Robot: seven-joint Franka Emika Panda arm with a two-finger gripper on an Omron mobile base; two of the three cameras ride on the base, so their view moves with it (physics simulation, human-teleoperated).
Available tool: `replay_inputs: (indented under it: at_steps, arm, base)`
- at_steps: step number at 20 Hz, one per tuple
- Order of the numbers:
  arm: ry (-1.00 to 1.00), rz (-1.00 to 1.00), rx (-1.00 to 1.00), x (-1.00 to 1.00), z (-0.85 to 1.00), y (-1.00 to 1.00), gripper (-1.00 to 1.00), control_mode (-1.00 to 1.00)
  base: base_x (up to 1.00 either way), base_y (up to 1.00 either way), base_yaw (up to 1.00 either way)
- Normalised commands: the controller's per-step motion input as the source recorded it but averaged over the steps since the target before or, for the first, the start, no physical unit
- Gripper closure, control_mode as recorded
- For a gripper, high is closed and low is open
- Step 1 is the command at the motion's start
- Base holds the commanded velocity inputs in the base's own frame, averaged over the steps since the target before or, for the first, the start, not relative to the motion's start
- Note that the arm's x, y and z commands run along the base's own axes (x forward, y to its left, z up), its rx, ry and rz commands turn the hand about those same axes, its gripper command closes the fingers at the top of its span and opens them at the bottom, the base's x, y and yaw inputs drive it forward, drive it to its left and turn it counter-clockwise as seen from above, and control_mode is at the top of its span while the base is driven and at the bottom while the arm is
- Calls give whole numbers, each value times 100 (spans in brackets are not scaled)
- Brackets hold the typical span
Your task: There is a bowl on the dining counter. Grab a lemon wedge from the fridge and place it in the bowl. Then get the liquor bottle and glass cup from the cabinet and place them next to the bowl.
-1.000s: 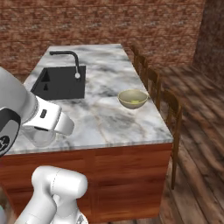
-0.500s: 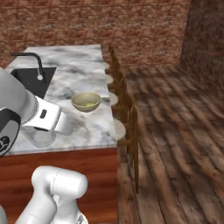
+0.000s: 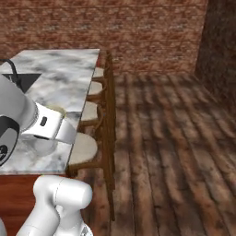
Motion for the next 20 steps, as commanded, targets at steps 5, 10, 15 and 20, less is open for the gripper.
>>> replay_inputs:
  at_steps: [5, 10, 15, 20]
  arm:
    - [0, 0, 0, 0, 0, 0, 100, 100]
    - [0, 0, 0, 0, 0, 0, 100, 100]
    - [0, 0, 0, 0, 0, 0, 100, 100]
    - [0, 0, 0, 0, 0, 0, 100, 100]
  base:
    - [83, -91, 38]
    - [72, -89, 40]
    - [54, -89, 44]
    - [42, -91, 45]
